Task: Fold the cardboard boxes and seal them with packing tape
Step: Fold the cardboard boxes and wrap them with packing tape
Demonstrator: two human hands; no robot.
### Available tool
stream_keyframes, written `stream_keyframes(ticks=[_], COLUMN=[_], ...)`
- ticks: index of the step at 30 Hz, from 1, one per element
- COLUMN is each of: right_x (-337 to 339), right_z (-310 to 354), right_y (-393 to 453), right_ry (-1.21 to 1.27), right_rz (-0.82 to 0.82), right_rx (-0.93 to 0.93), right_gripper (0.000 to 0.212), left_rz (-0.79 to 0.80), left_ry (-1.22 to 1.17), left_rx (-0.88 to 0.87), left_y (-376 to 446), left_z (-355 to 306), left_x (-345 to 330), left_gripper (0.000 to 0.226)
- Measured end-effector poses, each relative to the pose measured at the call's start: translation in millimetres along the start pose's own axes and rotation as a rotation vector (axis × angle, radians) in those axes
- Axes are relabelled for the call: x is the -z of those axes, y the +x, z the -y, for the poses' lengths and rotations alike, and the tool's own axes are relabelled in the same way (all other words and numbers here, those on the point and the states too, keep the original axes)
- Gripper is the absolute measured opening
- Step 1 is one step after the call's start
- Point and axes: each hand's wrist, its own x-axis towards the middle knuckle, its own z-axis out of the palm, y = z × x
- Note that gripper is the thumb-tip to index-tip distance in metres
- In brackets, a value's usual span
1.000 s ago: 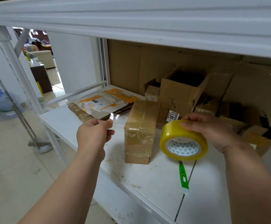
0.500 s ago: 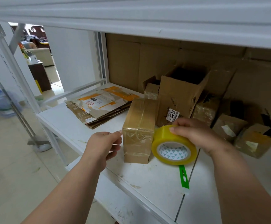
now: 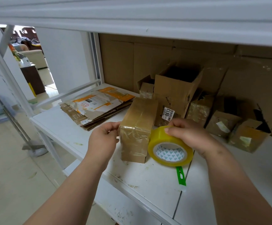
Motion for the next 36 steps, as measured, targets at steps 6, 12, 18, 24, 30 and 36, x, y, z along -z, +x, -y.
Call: stream_keyframes(ticks=[6,12,18,24,30,36], right_x=[1,-16,-36,-43,-47,-48], right_z=[-6,6,25,31,40,46], right_y=[-4,-9,-10,-6,-3,-1], right_ry=[-0.119,-0.207,-0.56,-0.696,-0.741,-0.721], right_rz=[-0.057,-0.087,-0.206,-0.227,-0.242,-0.198], right_rx=[-0.039,-0.088,-0.08,-0.14,-0.189,-0.253], right_gripper=[0.01,0.021,0.054,0.061,0.063,0.063], left_rz=[0.083,-0.068,-0.094,-0.044,0.097,0.075], left_ry=[0.206,0.358,0.431,0.32,0.122,0.129], left_rx=[-0.182,-0.302,-0.383,-0.384,-0.205,-0.217], left_y=[-4,-3,-2,5,17,21], left_z=[5,3,9,6,5,11], left_x=[8,0,-5,-3,4,2], left_gripper=[0.016,0.015,0.022,0.018,0.019,0.015])
